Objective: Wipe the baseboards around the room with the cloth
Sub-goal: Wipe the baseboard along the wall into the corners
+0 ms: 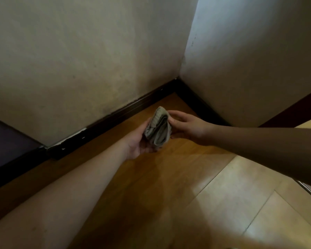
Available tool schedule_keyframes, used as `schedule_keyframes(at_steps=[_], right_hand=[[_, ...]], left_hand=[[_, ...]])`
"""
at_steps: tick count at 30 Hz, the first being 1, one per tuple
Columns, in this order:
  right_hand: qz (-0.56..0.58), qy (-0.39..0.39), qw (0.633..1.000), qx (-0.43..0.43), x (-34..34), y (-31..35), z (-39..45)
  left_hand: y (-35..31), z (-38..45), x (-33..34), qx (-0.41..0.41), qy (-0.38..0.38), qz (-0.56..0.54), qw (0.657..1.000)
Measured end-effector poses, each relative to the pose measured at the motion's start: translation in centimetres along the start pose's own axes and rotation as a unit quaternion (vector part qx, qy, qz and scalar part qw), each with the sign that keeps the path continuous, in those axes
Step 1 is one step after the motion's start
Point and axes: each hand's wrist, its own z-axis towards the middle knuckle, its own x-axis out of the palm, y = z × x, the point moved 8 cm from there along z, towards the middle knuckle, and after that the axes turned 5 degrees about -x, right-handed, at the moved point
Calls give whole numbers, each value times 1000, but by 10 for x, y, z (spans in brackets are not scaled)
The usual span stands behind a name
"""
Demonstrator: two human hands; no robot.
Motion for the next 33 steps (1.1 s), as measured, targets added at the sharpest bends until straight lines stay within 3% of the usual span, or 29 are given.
schedule_keyframes(at_steps=[4, 8, 13, 19, 24, 28, 33], right_hand=[[-53, -30, 998, 4, 0, 1, 1], [-101, -116, 988, 24, -10, 0, 0], [-140, -174, 975, 21, -18, -3, -3], [-106, -163, 981, -27, -13, 5, -10], [-102, -138, 983, -64, -5, 11, -11], [-148, -137, 977, -75, -3, 16, -12], [-183, -139, 968, -104, 0, 21, -16]], left_hand=[[-3, -8, 8, -13, 18, 20, 1000], [-17, -16, 14, 33, 23, 65, 997], [-22, -18, 13, 59, 43, 38, 997], [-28, -16, 3, 78, -6, -25, 997], [-32, -16, -13, 106, -80, -10, 991], [-31, -19, -13, 87, -59, -58, 993], [-32, -20, -25, 85, -97, -64, 990]])
